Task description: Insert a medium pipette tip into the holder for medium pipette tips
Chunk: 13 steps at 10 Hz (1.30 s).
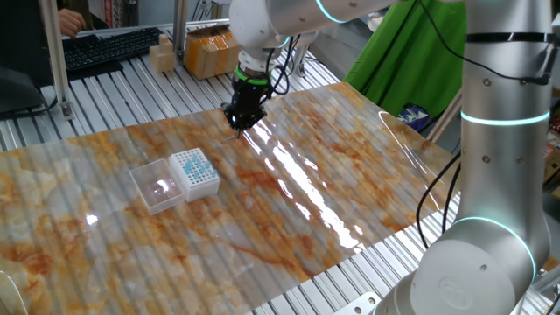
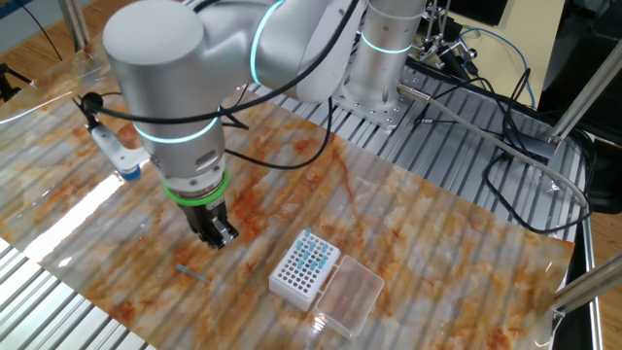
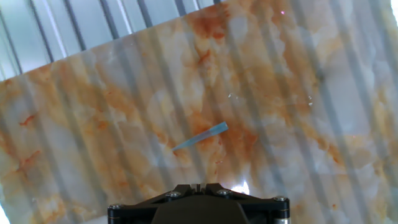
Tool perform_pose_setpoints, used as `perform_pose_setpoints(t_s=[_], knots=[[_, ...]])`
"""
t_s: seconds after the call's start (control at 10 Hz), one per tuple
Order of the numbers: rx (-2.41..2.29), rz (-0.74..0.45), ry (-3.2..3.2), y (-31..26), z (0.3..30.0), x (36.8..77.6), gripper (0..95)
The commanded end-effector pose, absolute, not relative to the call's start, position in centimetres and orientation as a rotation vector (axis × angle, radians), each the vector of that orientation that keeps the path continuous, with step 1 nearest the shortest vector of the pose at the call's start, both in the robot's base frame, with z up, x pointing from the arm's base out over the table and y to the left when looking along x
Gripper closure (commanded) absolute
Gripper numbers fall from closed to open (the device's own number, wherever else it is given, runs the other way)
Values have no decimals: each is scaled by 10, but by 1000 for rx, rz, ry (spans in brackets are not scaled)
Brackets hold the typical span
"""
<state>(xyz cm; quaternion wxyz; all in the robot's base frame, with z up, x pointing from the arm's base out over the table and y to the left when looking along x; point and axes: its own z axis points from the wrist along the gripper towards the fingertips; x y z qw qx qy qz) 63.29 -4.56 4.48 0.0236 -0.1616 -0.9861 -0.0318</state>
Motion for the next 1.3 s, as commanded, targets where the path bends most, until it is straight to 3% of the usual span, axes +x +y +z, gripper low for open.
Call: perform_pose_setpoints(t_s=[0.1,1.3], knots=[[-578,-112,-3011,-50,42,634,950],[-1235,-167,-2730,-67,40,647,950]])
